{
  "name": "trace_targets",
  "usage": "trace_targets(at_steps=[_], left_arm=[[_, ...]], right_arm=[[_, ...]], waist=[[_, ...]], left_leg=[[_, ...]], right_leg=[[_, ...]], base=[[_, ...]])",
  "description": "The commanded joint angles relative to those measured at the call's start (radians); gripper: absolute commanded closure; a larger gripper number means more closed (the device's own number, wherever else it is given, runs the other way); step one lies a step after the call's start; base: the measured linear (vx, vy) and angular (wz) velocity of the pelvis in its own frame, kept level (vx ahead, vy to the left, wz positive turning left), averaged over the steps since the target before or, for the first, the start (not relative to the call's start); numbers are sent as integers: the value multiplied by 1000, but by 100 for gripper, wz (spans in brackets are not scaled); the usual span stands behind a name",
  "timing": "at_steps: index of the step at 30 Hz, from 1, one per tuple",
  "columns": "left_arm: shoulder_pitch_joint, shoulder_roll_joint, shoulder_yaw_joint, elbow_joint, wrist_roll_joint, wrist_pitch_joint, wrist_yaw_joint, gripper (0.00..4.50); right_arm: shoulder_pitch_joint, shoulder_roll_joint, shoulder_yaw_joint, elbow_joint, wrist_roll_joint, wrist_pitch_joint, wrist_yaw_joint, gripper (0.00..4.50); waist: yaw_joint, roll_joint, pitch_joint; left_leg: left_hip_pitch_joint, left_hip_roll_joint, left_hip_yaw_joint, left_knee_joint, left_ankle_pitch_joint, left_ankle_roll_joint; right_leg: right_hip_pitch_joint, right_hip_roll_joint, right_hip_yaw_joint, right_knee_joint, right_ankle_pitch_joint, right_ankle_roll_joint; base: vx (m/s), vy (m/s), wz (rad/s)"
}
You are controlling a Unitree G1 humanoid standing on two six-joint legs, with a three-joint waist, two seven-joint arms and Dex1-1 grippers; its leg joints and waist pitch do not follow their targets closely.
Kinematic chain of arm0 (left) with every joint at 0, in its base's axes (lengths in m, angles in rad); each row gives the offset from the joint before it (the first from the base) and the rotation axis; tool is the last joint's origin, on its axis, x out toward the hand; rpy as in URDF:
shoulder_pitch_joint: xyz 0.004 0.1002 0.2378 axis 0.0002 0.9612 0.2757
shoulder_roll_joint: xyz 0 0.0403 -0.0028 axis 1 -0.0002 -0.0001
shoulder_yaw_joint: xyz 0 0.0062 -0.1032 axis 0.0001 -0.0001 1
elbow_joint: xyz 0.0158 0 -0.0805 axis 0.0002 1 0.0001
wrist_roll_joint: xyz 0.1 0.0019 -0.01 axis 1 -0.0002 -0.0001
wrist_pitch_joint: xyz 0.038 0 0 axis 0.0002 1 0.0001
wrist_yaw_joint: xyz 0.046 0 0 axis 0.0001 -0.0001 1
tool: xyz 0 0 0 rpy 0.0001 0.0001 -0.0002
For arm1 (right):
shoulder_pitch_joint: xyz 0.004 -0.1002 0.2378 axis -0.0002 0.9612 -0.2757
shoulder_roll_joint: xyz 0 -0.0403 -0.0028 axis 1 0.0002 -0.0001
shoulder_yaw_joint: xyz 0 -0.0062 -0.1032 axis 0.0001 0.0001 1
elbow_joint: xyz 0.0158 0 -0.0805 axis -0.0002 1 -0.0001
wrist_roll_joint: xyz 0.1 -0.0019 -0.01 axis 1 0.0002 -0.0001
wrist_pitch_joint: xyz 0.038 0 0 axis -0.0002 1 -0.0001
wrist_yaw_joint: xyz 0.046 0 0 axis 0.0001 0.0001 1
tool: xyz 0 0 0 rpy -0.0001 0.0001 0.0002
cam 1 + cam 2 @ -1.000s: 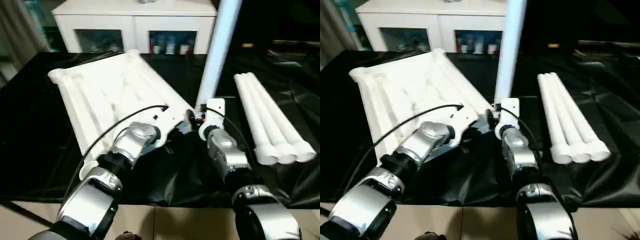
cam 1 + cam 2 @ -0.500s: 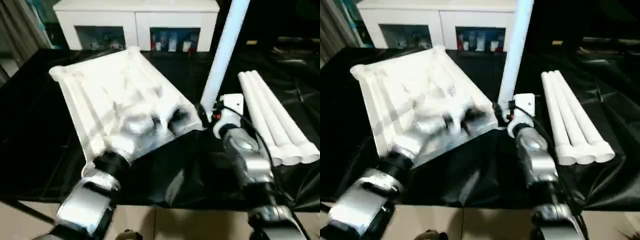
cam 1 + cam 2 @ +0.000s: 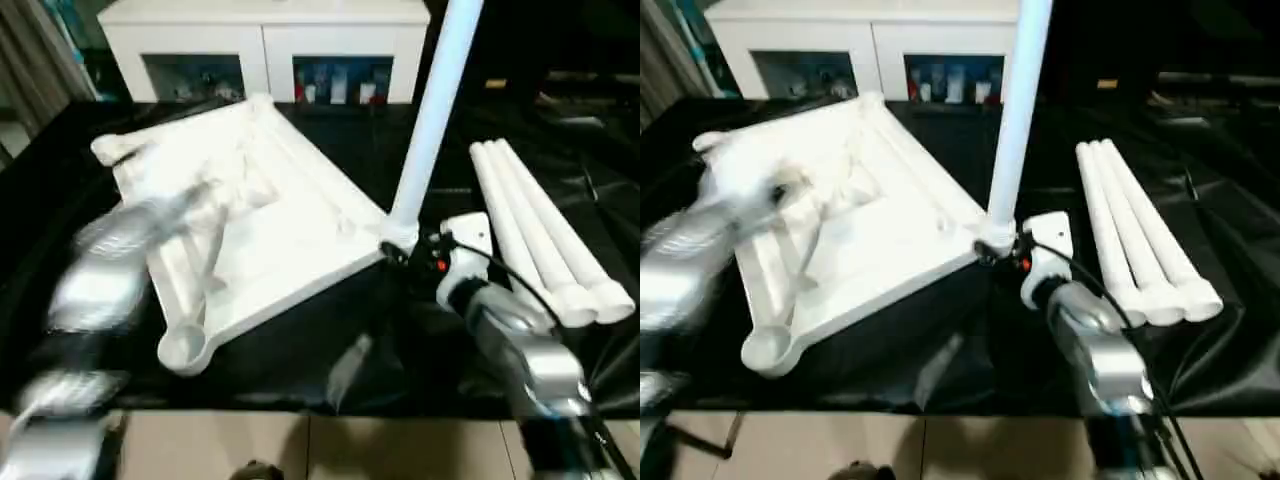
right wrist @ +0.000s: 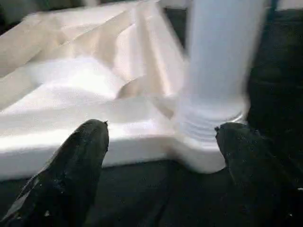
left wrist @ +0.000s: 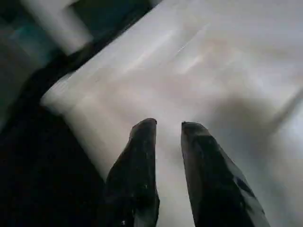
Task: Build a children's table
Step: Rotate table base
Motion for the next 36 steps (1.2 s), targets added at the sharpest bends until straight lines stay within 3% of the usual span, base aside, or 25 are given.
trace_targets(at_steps=[1,3,5,6,8,9,13,15,19,23,24,26,27,32,33,34,35,36], left_arm=[[38,23,-4,-44,30,59,17,348],[97,52,-22,-74,64,92,35,348],[97,52,-22,-74,64,92,35,348],[106,52,-19,-79,69,98,42,348],[168,55,-16,-122,66,154,35,348],[170,55,-18,-124,65,155,33,348],[258,76,-105,-231,13,252,-119,348],[291,94,-153,-286,-19,292,-186,348],[311,104,-184,-326,-55,324,-243,348],[313,86,-218,-353,-90,289,-299,348],[304,69,-229,-358,-103,278,-316,348],[300,59,-231,-359,-110,284,-318,348],[286,24,-246,-347,-124,218,-324,348],[212,-55,-296,-251,-122,131,-306,348],[198,-67,-302,-232,-118,114,-298,348],[198,-67,-302,-232,-118,114,-298,348],[180,-84,-311,-206,-112,88,-289,348],[138,-122,-327,-141,-95,34,-263,348]], right_arm=[[21,-20,57,-47,1,45,49,52],[32,-35,96,-46,-39,90,40,52],[32,-35,96,-46,-39,90,40,52],[32,-34,99,-41,-47,95,32,52],[27,-19,100,-22,-55,91,18,52],[27,-19,100,-22,-55,92,17,52],[20,-30,120,-16,-64,117,11,52],[13,-37,121,-20,-67,124,17,52],[7,-41,118,-21,-71,125,22,52],[1,-46,108,-12,-80,116,9,52],[-1,-48,105,-8,-90,111,-7,52],[-2,-48,103,-8,-93,110,-14,52],[-1,-45,92,-11,-95,114,-32,52],[-14,-38,41,-8,-115,137,-117,52],[-18,-38,33,-8,-119,143,-131,52],[-18,-38,33,-8,-119,143,-131,52],[-22,-40,23,-13,-131,159,-156,52],[-34,-45,0,-32,-143,201,-190,52]], waist=[[0,9,-70],[-3,6,-67],[-1,8,-67],[-1,3,-67],[-1,-2,-65],[0,0,-66],[-1,1,-68],[1,9,-69],[-3,7,-68],[-1,13,-68],[1,18,-69],[1,13,-70],[1,15,-69],[1,16,-72],[1,14,-72],[1,19,-74],[-2,15,-74],[-9,26,-72]], left_leg=[[39,48,-21,-81,-282,-10],[34,48,-26,-86,-300,-21],[39,47,-25,-85,-322,-29],[40,47,-24,-85,-328,-30],[30,47,-28,-89,-319,-31],[31,47,-28,-89,-319,-32],[35,47,-27,-88,-314,-29],[36,47,-27,-87,-313,-36],[34,43,-25,-86,-306,-33],[38,43,-25,-84,-313,-36],[38,43,-27,-85,-315,-40],[39,42,-26,-84,-315,-47],[38,41,-25,-84,-319,-46],[40,38,-24,-81,-319,-50],[37,38,-25,-81,-315,-50],[35,38,-27,-81,-306,-51],[32,37,-28,-81,-291,-47],[33,34,-25,-79,-298,-46]], right_leg=[[32,-47,39,-69,-130,-175],[33,-47,40,-69,-165,-160],[26,-48,43,-75,-193,-155],[26,-48,43,-77,-201,-155],[31,-52,43,-73,-210,-152],[31,-52,43,-73,-211,-149],[26,-51,44,-74,-206,-148],[25,-49,45,-70,-183,-158],[31,-47,43,-68,-142,-168],[28,-45,44,-70,-143,-171],[30,-45,43,-68,-144,-170],[31,-44,44,-68,-128,-172],[31,-44,44,-69,-129,-171],[33,-42,45,-73,-145,-157],[35,-43,45,-71,-144,-157],[39,-45,45,-69,-138,-156],[41,-45,44,-69,-126,-155],[37,-40,44,-72,-138,-153]], base=[[0,0,0],[0,0,0],[0,0,0],[0,0,0],[0,0,0],[0,0,0],[0,0,0],[0,0,0],[0,0,0],[0,0,0],[0,0,0],[0,0,0],[0,0,0],[0,0,0],[0,0,0],[0,0,0],[0,0,0],[0,0,0]])
